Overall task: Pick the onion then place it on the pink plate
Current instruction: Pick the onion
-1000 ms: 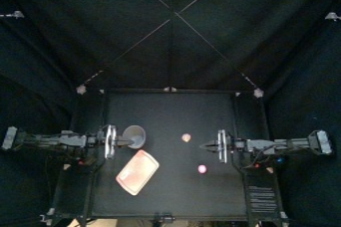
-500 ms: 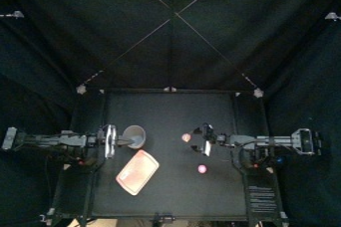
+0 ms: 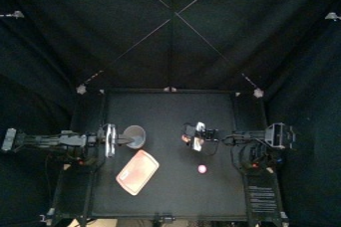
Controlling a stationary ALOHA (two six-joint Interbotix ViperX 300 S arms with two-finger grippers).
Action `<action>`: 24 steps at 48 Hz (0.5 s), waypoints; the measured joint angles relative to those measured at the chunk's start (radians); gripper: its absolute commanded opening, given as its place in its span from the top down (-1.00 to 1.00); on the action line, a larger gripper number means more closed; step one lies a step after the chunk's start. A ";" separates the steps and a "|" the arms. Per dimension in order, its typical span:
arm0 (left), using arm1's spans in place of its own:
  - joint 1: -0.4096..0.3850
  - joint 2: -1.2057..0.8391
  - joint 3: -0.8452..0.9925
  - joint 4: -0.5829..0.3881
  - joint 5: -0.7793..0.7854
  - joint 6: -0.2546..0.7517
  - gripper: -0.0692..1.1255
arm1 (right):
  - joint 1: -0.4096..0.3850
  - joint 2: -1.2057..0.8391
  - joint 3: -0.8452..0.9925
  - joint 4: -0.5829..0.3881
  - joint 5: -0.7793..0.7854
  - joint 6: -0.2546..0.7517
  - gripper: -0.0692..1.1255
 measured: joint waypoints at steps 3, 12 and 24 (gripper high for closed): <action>0.000 0.000 0.003 0.000 0.000 0.000 0.79 | -0.008 0.023 -0.012 -0.015 0.021 -0.003 -0.85; 0.002 0.002 0.014 0.000 0.000 0.000 0.79 | -0.021 0.092 -0.037 -0.023 0.040 0.000 -0.85; 0.002 0.000 0.017 0.000 0.000 0.000 0.79 | -0.028 0.158 -0.063 -0.018 0.041 0.005 -0.84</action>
